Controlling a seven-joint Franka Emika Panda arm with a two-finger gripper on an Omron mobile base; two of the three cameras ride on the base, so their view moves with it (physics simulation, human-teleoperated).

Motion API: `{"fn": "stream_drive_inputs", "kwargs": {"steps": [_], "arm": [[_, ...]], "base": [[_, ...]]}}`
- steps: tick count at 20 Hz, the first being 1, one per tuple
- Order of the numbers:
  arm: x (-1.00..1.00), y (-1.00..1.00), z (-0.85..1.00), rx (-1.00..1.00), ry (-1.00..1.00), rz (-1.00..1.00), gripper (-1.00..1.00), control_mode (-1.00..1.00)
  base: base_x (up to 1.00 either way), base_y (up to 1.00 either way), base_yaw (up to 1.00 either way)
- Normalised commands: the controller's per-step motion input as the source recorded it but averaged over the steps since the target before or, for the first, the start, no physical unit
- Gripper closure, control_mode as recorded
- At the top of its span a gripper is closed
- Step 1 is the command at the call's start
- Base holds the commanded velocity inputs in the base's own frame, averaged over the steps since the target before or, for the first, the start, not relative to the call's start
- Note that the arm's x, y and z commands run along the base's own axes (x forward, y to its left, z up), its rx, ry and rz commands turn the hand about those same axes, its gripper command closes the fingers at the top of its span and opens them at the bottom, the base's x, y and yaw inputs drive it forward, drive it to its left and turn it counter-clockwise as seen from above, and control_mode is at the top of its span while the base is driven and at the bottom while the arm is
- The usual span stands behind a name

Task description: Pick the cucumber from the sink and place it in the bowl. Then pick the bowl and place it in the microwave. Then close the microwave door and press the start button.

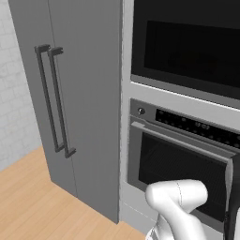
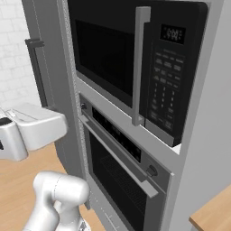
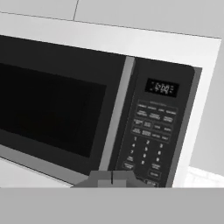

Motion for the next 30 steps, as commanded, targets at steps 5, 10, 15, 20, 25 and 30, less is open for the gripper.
{"fn": "stream_drive_inputs", "kwargs": {"steps": [5, 10, 15, 20, 25, 30], "arm": [[0.35, -0.30, 0.00, 0.03, -0.01, -0.10, 1.00, -1.00], [0.05, -0.18, 0.00, 0.04, 0.00, -0.10, 1.00, -1.00], [0.00, -0.02, -0.03, 0.22, 0.07, -0.01, 1.00, -1.00], [0.00, -0.02, -0.16, 0.33, 0.13, -0.03, 1.00, -1.00], [0.17, -0.17, -0.07, 0.06, 0.11, -0.03, 1.00, -1.00], [0.31, -0.27, -0.02, 0.00, 0.00, 0.00, 1.00, -1.00]], "base": [[0.00, 0.00, 0.00], [0.00, 0.00, 0.00], [0.00, 0.00, 0.00], [0.00, 0.00, 0.00], [0.00, 0.00, 0.00], [0.00, 0.00, 0.00]]}}
